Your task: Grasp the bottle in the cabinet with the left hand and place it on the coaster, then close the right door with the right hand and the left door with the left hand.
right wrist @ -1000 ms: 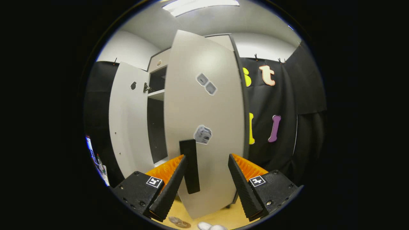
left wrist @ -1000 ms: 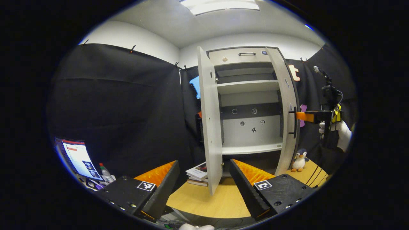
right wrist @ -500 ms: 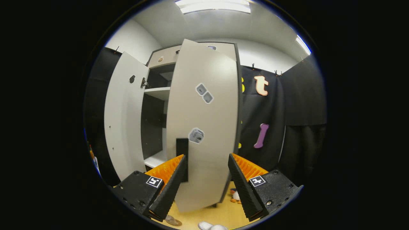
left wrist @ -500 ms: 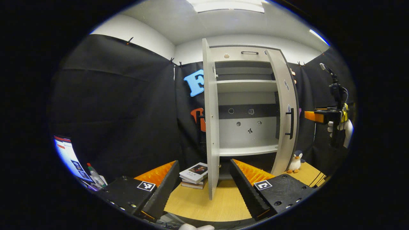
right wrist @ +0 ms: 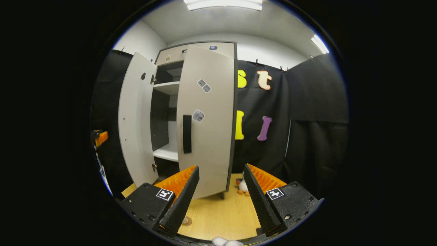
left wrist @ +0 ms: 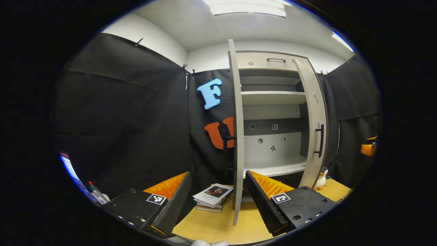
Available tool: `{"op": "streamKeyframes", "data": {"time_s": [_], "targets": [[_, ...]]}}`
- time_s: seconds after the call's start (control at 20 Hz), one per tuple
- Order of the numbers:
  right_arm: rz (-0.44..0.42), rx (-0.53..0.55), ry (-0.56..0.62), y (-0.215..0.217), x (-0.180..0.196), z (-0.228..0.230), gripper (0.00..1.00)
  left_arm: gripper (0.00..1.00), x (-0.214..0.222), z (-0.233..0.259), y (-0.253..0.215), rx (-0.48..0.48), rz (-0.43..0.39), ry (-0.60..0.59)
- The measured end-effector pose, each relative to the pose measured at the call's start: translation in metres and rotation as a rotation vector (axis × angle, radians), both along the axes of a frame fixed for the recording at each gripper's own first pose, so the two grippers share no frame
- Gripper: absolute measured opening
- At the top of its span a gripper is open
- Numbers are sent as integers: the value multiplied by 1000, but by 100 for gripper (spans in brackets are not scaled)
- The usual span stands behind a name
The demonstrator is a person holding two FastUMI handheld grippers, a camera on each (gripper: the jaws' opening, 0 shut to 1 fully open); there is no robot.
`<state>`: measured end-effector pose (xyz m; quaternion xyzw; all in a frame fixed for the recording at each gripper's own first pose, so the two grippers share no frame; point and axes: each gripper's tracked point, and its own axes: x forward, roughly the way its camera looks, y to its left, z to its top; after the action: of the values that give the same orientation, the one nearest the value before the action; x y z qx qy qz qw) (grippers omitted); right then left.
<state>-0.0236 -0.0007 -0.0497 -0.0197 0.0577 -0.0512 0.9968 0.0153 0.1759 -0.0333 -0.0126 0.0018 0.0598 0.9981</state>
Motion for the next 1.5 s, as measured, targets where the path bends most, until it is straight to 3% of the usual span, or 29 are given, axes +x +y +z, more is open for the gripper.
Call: {"op": "streamKeyframes", "data": {"time_s": [0.45, 0.7, 1.3, 1.5], "targets": [[-63, 69, 55, -4, -51, -36, 81, 96, 89, 13, 68, 28, 73, -43], [-76, 76, 64, -9, -56, -37, 82, 96, 126, 9, 70, -2, 37, -27], [14, 71, 31, 3, -32, -15, 82, 90, 135, 4, 55, 43, 9, 7], [39, 75, 32, 8, -28, -18, 82, 90, 136, 11, 24, 59, -43, 7]]}}
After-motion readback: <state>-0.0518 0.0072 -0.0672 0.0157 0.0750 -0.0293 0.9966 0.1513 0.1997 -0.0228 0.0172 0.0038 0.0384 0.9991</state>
